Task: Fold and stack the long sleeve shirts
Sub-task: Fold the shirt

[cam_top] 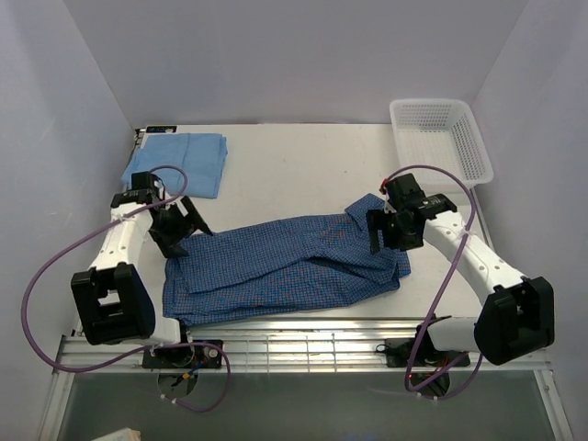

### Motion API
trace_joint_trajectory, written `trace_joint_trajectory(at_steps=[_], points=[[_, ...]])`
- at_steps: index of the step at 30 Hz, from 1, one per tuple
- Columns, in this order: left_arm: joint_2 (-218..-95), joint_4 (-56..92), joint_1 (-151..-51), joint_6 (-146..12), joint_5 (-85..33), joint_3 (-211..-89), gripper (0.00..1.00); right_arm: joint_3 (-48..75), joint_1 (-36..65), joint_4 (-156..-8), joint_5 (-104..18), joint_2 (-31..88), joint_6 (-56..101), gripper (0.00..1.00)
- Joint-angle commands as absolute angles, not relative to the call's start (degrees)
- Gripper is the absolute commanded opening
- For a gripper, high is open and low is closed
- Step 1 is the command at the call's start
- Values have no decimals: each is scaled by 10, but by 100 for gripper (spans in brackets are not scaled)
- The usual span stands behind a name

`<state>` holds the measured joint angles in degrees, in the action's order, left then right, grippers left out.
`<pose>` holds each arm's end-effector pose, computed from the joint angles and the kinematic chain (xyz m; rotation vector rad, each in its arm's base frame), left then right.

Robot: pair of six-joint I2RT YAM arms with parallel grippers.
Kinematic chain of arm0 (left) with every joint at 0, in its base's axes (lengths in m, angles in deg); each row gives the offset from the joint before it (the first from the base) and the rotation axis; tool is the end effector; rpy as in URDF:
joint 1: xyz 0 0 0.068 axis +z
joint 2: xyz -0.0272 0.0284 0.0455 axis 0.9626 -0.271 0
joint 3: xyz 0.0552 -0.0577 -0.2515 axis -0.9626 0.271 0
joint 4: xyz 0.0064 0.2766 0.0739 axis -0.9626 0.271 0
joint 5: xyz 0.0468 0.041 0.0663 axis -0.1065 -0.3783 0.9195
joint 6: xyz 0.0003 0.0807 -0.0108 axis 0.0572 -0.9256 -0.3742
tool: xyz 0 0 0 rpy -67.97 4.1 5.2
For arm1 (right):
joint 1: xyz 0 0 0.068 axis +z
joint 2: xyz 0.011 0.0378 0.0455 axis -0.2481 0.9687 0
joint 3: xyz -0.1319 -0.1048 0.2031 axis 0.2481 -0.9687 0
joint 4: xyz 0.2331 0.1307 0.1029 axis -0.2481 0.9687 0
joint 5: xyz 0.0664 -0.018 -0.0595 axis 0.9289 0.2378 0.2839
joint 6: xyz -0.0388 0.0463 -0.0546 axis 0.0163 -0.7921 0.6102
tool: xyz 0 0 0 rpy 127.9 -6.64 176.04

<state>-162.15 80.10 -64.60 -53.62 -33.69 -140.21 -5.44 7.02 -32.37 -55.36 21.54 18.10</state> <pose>0.2842 0.0288 0.1945 -0.8297 2.8345 -0.4453 0.2650 0.0973 0.1994 -0.2194 2.7427 0.0371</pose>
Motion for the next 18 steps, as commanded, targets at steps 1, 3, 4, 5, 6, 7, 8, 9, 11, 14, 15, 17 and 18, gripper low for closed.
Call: trace_joint_trajectory(at_steps=[1,3,4,5,6,7,8,9,11,14,15,17,18], points=[[-1618,691,-666,-505,-462,-1356,98,-12,69,-381,-499,210,199,84],[-1634,663,-700,-487,-480,-1326,98,-20,72,-424,-449,219,192,98],[-1656,646,-712,-483,-474,-1321,98,-30,82,-447,-415,225,188,96],[-1671,642,-731,-476,-455,-1319,98,-33,92,-483,-406,233,175,92],[-1685,638,-733,-475,-449,-1320,98,-34,101,-494,-400,254,173,91],[-1709,631,-736,-471,-441,-1326,98,-35,117,-499,-405,267,172,90],[-1720,627,-754,-468,-433,-1328,98,-36,124,-501,-414,295,167,90],[-1728,620,-754,-467,-419,-1331,98,-39,125,-502,-422,308,164,90],[-1756,605,-754,-463,-394,-1347,98,-50,126,-514,-445,339,161,90],[-1805,602,-754,-474,-369,-1379,98,-57,124,-520,-493,385,161,90],[-1815,602,-754,-476,-353,-1387,98,-56,123,-515,-512,397,163,90],[-1851,601,-754,-483,-346,-1412,98,-57,118,-521,-527,426,168,90],[-1863,598,-753,-486,-348,-1420,98,-58,110,-526,-531,434,170,90]])
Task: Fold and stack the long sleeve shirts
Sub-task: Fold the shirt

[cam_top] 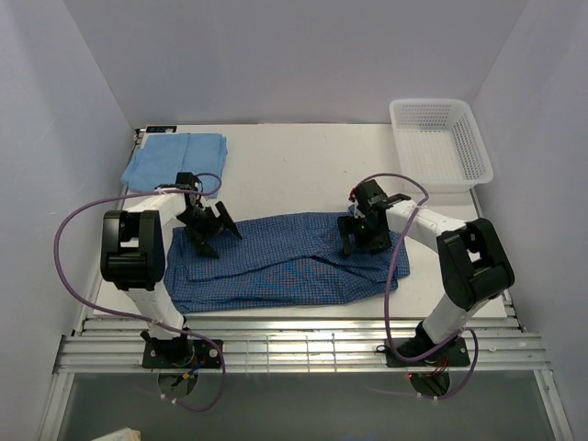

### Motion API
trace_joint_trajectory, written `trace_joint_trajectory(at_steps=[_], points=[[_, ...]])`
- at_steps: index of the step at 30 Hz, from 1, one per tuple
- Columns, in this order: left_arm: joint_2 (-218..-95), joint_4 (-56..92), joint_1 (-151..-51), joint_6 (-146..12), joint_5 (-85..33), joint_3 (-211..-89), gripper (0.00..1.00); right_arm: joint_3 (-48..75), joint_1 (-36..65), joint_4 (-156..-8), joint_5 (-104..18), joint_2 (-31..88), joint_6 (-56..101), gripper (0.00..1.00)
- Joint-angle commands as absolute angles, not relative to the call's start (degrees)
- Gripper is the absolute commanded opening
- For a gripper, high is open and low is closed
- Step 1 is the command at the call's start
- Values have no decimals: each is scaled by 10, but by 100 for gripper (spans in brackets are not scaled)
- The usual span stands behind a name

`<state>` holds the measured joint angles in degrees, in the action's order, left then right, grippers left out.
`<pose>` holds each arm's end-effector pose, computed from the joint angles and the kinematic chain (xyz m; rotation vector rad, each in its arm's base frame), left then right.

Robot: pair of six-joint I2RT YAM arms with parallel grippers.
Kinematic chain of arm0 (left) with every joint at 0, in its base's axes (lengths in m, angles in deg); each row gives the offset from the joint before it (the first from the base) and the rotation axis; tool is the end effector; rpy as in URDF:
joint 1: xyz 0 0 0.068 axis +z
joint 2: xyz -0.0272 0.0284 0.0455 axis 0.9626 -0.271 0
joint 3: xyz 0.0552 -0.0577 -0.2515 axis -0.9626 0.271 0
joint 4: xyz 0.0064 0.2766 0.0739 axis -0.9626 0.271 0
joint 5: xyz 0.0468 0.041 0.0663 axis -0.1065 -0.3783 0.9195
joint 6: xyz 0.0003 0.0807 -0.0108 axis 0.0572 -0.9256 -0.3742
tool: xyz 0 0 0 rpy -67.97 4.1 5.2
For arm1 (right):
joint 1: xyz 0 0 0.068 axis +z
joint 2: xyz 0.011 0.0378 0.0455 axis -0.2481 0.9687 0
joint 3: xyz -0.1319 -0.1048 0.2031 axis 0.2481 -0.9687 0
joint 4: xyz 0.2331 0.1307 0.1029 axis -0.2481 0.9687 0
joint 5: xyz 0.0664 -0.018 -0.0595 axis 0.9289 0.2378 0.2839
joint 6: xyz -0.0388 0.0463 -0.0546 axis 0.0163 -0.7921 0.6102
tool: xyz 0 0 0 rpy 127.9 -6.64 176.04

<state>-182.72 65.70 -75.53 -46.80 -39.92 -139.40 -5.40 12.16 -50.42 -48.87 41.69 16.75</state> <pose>0.3274 -0.0338 0.0936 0.7689 -2.9444 0.6012 0.3038 0.1538 0.1123 -0.3474 2.7966 0.2023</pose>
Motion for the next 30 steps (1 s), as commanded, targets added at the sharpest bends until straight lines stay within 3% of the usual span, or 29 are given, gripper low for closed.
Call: trace_joint_trajectory(at_steps=[1,7,11,16,22,30], points=[[-1874,598,-754,-486,-356,-1429,98,-58,106,-530,-532,441,173,90],[-1939,583,-755,-500,-382,-1504,98,-16,85,-542,-519,471,218,90],[-1912,583,-763,-516,-404,-1529,98,29,91,-527,-469,427,237,91],[-1838,585,-766,-533,-392,-1529,98,101,95,-507,-599,392,239,90],[-1764,594,-766,-537,-375,-1531,98,217,94,-494,-700,463,280,90],[-1730,605,-766,-539,-348,-1515,98,323,86,-487,-721,597,345,91]])
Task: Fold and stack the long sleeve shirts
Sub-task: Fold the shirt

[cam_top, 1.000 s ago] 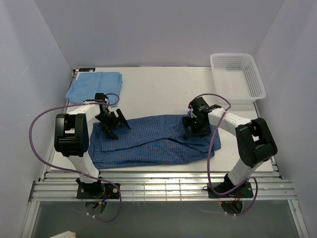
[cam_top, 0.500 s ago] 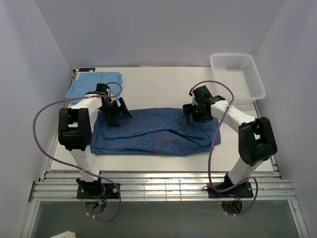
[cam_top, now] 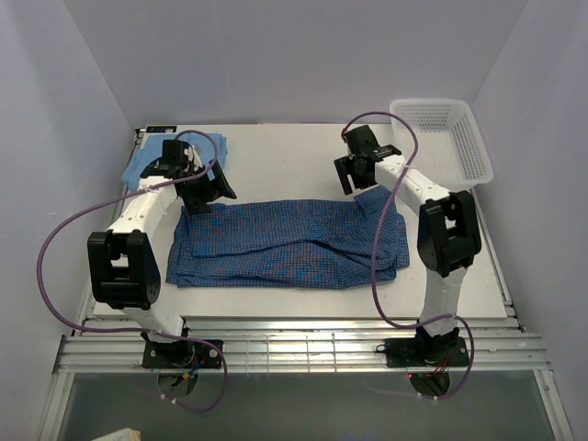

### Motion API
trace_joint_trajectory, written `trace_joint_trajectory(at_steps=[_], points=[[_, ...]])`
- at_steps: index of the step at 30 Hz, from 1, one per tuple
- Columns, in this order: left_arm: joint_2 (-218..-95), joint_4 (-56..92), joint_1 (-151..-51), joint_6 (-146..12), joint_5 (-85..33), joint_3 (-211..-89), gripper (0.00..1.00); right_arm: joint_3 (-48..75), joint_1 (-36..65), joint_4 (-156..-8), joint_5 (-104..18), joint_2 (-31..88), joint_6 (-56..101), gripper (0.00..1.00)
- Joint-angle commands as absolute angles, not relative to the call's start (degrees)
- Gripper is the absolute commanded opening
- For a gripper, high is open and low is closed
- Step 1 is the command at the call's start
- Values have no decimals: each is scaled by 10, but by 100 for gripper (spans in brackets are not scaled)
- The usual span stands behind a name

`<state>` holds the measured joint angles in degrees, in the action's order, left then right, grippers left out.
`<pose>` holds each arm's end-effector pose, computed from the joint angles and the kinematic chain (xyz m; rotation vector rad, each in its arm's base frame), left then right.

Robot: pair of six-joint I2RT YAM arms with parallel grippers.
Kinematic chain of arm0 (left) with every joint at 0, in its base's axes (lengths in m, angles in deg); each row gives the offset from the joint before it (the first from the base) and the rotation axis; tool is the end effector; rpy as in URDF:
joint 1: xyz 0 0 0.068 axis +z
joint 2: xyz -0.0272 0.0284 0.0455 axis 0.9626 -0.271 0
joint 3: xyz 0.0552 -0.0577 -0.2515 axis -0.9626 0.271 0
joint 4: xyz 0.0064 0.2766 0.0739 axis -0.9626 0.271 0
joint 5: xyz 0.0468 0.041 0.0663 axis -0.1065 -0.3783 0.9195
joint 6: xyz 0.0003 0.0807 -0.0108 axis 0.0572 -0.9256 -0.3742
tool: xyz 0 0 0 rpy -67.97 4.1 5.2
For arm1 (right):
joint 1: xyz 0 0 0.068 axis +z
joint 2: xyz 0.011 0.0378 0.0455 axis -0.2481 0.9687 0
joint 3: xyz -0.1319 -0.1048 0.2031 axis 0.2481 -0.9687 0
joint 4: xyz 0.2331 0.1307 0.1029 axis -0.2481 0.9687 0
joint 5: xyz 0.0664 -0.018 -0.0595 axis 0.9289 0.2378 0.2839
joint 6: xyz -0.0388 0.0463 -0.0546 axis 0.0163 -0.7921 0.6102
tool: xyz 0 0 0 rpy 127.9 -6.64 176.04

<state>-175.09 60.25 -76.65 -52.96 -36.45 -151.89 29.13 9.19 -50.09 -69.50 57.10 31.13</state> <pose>0.3828 -0.0385 0.2075 -0.4114 2.6249 -0.5905 0.4412 0.1672 0.2127 -0.3898 2.3840 -0.2369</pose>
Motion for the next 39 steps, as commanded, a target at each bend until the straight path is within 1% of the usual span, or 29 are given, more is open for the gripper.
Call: trace_joint_trajectory(at_steps=[1,4,8,9,10,13,16,17,19,20,21,22,27,29,32,35,38,39], points=[[-1730,605,-766,-539,-347,-1513,98,327,85,-487,-724,608,347,91],[-1731,605,-766,-536,-351,-1506,98,353,71,-496,-729,652,341,93],[-1729,605,-766,-536,-351,-1499,98,375,53,-508,-695,701,314,100],[-1729,605,-766,-536,-349,-1498,98,376,52,-511,-684,704,312,96],[-1728,605,-766,-537,-348,-1495,98,377,51,-510,-680,708,310,95],[-1722,605,-766,-537,-343,-1493,98,367,51,-511,-655,711,304,88],[-1716,607,-766,-537,-337,-1490,98,346,49,-511,-634,707,298,72],[-1715,606,-766,-538,-337,-1490,98,341,49,-512,-630,704,284,59],[-1713,608,-766,-539,-336,-1491,98,323,48,-518,-622,700,273,37],[-1711,608,-766,-539,-335,-1492,98,317,49,-521,-618,693,270,18],[-1710,610,-766,-540,-335,-1493,98,310,49,-524,-611,687,268,11],[-1707,610,-766,-540,-335,-1493,98,307,48,-530,-605,679,268,8],[-1696,606,-766,-544,-337,-1490,98,293,58,-595,-531,588,283,8],[-1684,599,-766,-540,-340,-1481,98,289,73,-613,-521,546,291,8],[-1664,589,-766,-533,-341,-1467,98,269,113,-635,-512,497,296,8],[-1645,584,-759,-525,-336,-1457,98,237,156,-678,-471,458,299,8],[-1619,582,-742,-518,-339,-1443,98,199,209,-745,-428,428,283,8],[-1605,579,-719,-517,-346,-1440,98,189,220,-789,-400,422,281,8]])
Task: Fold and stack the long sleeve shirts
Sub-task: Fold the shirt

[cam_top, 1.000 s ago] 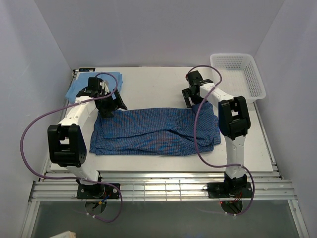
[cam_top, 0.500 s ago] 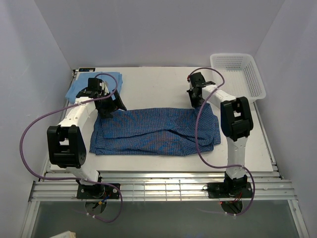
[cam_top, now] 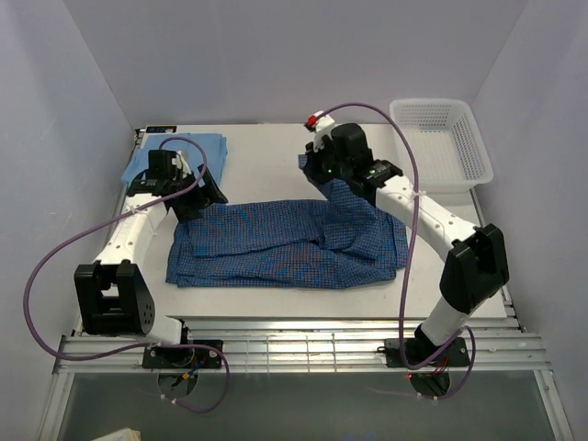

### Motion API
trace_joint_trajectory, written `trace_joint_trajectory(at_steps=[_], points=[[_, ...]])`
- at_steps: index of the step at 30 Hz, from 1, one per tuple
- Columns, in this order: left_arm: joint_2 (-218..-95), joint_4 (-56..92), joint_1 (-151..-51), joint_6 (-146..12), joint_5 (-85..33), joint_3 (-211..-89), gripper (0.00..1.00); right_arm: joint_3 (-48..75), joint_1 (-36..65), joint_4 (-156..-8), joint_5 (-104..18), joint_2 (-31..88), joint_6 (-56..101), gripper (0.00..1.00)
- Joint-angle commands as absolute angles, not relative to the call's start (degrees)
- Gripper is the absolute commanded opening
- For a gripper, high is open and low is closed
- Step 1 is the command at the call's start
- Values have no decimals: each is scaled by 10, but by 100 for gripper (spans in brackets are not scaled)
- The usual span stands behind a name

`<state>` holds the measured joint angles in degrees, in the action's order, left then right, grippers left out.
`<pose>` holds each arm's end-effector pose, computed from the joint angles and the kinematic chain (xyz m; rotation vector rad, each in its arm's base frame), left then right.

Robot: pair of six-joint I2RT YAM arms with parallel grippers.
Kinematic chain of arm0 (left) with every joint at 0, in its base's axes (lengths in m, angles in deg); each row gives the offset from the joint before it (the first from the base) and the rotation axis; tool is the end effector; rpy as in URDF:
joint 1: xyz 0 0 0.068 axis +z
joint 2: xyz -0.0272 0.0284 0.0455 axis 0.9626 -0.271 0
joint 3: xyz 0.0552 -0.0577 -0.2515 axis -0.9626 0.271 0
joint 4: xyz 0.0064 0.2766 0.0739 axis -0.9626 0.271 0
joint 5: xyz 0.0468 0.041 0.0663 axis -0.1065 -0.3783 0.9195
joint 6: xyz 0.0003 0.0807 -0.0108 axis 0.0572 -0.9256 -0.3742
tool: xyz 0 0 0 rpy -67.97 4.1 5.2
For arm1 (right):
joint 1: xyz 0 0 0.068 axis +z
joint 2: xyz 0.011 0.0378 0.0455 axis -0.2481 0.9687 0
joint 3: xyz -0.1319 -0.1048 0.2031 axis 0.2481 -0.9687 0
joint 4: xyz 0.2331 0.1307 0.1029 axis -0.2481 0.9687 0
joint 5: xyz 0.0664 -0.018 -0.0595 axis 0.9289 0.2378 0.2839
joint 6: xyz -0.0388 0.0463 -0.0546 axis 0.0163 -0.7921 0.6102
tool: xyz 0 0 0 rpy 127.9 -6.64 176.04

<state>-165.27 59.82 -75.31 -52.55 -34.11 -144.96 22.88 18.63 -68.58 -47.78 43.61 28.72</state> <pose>0.3491 -0.0262 0.2244 -0.4439 2.5583 -0.5383 0.3815 0.2516 0.3088 -0.5978 1.9541 0.4182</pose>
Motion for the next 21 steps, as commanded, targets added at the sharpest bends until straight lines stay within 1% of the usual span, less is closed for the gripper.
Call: trace_joint_trajectory(at_steps=[1,4,6,7,13,17,21], points=[[-1598,578,-700,-516,-348,-1435,98,183,229,-811,-386,417,276,8],[-1570,572,-667,-519,-354,-1421,98,187,265,-872,-334,427,277,8],[-1561,575,-658,-524,-349,-1414,98,213,292,-888,-311,443,279,8],[-1556,579,-657,-522,-325,-1414,98,227,300,-893,-304,465,284,8],[-1534,611,-657,-506,-271,-1413,98,363,346,-852,-240,586,318,8],[-1526,633,-656,-507,-246,-1429,98,395,360,-862,-234,631,298,9],[-1524,651,-656,-504,-216,-1437,98,375,379,-873,-214,638,276,10]])
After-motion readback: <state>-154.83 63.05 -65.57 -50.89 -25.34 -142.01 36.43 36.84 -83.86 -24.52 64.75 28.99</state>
